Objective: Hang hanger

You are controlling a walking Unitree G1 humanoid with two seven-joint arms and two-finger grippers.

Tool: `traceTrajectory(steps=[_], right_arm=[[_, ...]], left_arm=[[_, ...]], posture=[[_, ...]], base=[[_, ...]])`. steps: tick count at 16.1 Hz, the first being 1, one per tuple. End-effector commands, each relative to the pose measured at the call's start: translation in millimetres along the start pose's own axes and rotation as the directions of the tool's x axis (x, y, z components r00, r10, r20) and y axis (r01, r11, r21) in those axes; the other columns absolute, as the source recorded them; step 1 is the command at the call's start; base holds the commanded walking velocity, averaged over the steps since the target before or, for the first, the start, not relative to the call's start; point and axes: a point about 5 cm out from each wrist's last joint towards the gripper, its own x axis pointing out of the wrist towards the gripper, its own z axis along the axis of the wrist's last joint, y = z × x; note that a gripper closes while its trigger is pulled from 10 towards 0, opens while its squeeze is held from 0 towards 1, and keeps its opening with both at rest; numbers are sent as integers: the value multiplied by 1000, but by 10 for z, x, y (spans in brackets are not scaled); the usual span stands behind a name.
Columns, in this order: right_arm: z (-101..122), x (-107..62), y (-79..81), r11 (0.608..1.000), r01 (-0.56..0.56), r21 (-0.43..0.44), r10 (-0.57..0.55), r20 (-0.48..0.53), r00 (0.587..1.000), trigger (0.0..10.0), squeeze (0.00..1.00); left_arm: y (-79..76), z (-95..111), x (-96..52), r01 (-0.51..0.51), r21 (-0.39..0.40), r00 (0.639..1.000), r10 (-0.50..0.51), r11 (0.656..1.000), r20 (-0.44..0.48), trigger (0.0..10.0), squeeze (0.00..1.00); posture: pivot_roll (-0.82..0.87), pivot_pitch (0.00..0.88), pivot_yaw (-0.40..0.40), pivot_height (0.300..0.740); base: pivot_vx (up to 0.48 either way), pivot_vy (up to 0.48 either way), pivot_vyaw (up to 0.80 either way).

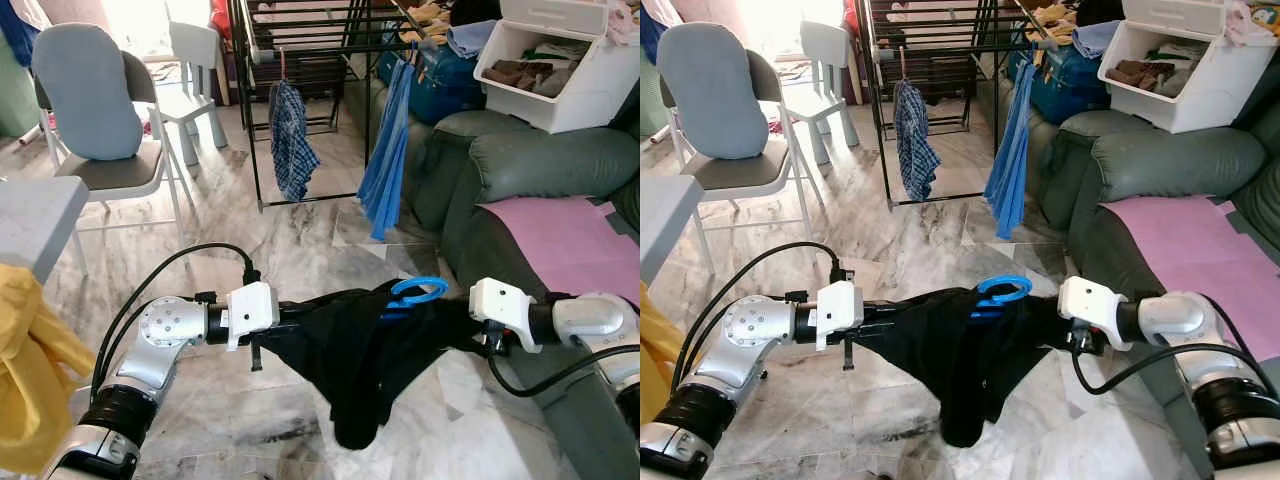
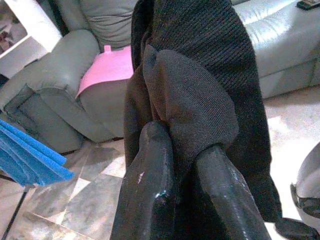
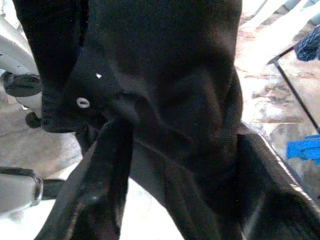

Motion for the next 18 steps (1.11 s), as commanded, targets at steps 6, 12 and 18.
traceTrajectory(steps=[6,12,18], right_arm=[[35,75,-18,999,48,20,-49,62,997,0,0],[103,68,-94,995,100,27,-102,113,988,0,0],[77,94,-15,999,20,46,-25,106,994,0,0]], left_arm=[[95,111,-15,-41,29,998,40,999,52,0,0],[158,95,-23,-85,22,995,84,996,51,0,0],[358,104,-38,-271,81,962,267,959,57,0,0]], posture=[[-80,0,-5,740],[-88,0,-3,740],[-95,0,-10,740]], base=[[0,0,0],[0,0,0],[0,0,0]])
